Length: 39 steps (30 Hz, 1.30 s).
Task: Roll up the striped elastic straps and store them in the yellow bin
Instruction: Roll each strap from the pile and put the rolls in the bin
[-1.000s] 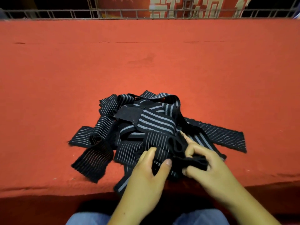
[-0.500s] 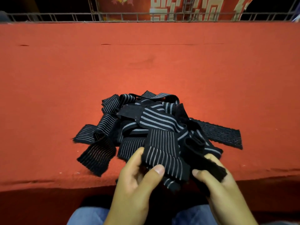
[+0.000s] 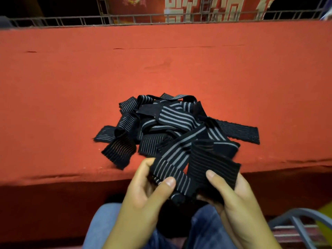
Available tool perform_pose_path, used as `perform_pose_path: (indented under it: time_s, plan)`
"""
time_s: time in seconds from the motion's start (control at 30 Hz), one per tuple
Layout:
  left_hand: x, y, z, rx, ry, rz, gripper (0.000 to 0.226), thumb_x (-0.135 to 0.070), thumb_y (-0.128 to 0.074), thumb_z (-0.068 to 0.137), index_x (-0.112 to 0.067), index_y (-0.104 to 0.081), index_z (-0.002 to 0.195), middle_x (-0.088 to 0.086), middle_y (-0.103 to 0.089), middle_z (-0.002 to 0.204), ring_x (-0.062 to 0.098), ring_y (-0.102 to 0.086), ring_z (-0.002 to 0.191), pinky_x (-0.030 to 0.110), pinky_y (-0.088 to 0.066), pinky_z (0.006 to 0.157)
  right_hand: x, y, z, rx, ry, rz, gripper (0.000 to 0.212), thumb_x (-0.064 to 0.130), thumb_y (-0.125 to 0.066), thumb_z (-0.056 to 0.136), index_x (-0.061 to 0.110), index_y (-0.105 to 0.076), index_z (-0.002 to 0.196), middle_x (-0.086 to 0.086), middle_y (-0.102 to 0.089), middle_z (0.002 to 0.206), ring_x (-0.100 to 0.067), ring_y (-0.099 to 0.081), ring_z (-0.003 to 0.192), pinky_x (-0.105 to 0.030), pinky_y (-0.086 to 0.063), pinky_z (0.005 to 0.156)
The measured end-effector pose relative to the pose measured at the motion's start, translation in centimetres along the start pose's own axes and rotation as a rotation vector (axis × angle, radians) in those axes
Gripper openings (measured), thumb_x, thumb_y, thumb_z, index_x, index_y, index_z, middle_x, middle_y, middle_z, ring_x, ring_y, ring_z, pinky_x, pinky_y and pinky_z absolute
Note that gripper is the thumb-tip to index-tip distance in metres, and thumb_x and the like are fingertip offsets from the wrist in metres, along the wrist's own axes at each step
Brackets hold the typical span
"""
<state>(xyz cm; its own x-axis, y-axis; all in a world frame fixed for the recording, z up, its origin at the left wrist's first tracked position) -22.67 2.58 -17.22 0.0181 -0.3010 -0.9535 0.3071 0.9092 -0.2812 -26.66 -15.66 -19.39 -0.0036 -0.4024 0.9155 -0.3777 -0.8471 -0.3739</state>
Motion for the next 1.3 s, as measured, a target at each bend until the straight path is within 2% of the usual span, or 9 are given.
perform_pose_path:
  time_s: [0.07,0.2,0.5,0.7,0.8,0.9,0.97,1.13,1.3]
  plan:
    - [0.3,-0.1,-0.8,0.012,-0.012,0.075,0.048,-0.026,-0.076,0.077,-0.016,-0.061,0.123,0.007,-0.075,0.115,0.016,-0.069,0.108,0.027,-0.055,0.092,-0.1,-0.9,-1.3,0.040,-0.002,-0.003,0.036,0.021,-0.070,0.080,0.015,-0.074,0.115,-0.008,-0.082,0.109,-0.022,-0.079,0.101,-0.037,-0.062,0.078]
    - [0.3,0.1,-2.7,-0.053,-0.058,0.321,0.052,-0.017,-0.071,0.080,-0.028,-0.059,0.129,-0.004,-0.072,0.112,0.011,-0.069,0.110,0.026,-0.054,0.094,-0.4,-2.2,-3.8,0.136,-0.057,0.068,0.038,0.032,-0.064,0.079,0.020,-0.074,0.114,0.003,-0.083,0.104,-0.004,-0.078,0.089,-0.017,-0.057,0.061]
    - [-0.4,0.4,-6.0,-0.158,-0.053,0.371,0.080,-0.012,-0.076,0.086,-0.037,-0.037,0.151,-0.002,-0.072,0.103,0.009,-0.070,0.100,0.026,-0.053,0.097,-1.4,-3.1,-8.4,0.121,-0.101,0.309,0.044,0.018,-0.057,0.086,0.009,-0.070,0.126,-0.012,-0.078,0.123,-0.022,-0.074,0.116,-0.040,-0.061,0.097]
    - [-1.4,-1.3,-6.9,-0.083,-0.149,0.473,0.062,-0.004,-0.073,0.090,-0.041,-0.053,0.136,-0.011,-0.069,0.090,0.007,-0.065,0.083,0.025,-0.052,0.088,-0.8,-2.8,-9.6,0.080,-0.043,0.122,0.027,0.014,-0.051,0.109,0.018,-0.067,0.131,-0.002,-0.080,0.120,-0.016,-0.076,0.112,-0.025,-0.062,0.079]
    - [-1.2,-2.4,-7.6,-0.022,-0.164,0.583,0.046,-0.022,-0.079,0.084,-0.042,-0.064,0.123,-0.020,-0.071,0.106,0.002,-0.068,0.099,0.034,-0.054,0.096,-0.5,-3.5,-10.2,0.144,-0.084,0.204,0.037,0.029,-0.042,0.111,0.011,-0.067,0.132,-0.010,-0.078,0.123,-0.020,-0.075,0.115,-0.027,-0.063,0.087]
    - [-0.6,-2.3,-7.9,-0.048,-0.111,0.632,0.059,-0.048,-0.079,0.071,-0.048,-0.059,0.127,-0.020,-0.068,0.121,0.000,-0.065,0.111,0.035,-0.054,0.100,-0.7,-3.6,-10.5,0.171,-0.143,0.266,0.047,0.032,-0.032,0.113,0.008,-0.067,0.133,-0.015,-0.075,0.129,-0.025,-0.071,0.122,-0.035,-0.057,0.103]
    - [-0.5,-2.0,-7.9,-0.051,-0.097,0.680,0.068,-0.053,-0.079,0.069,-0.049,-0.055,0.132,-0.019,-0.066,0.124,-0.001,-0.063,0.113,0.034,-0.053,0.101,-1.3,-3.0,-10.2,0.155,-0.123,0.180,0.039,0.022,-0.038,0.112,0.005,-0.066,0.133,-0.016,-0.074,0.129,-0.030,-0.068,0.128,-0.044,-0.049,0.113]
    - [-0.9,-2.2,-8.0,0.049,-0.103,0.652,0.067,-0.030,-0.078,0.089,-0.055,-0.046,0.142,-0.013,-0.067,0.124,0.006,-0.068,0.111,0.034,-0.054,0.101,-1.6,-1.8,-9.8,0.159,-0.025,-0.043,0.024,0.014,-0.060,0.105,-0.001,-0.065,0.123,-0.020,-0.078,0.115,-0.032,-0.075,0.113,-0.038,-0.060,0.095]
    - [-1.1,-2.1,-7.9,0.029,-0.106,0.670,0.037,-0.025,-0.078,0.089,-0.041,-0.059,0.116,-0.017,-0.071,0.105,0.005,-0.070,0.096,0.031,-0.056,0.089,-1.4,-1.1,-9.7,0.155,-0.003,-0.125,0.020,0.012,-0.068,0.099,-0.001,-0.069,0.114,-0.021,-0.079,0.107,-0.032,-0.077,0.106,-0.038,-0.061,0.094]
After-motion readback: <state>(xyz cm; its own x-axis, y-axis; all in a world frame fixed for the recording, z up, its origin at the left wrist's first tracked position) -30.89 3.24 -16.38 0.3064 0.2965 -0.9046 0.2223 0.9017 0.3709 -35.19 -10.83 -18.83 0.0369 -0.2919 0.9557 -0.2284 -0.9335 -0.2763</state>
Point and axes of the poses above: each hand's wrist, its own z-axis towards the middle knuckle, its own y-axis out of the back of the hand, x = y × z, the point moved 4 cm from there along z, towards the middle knuckle
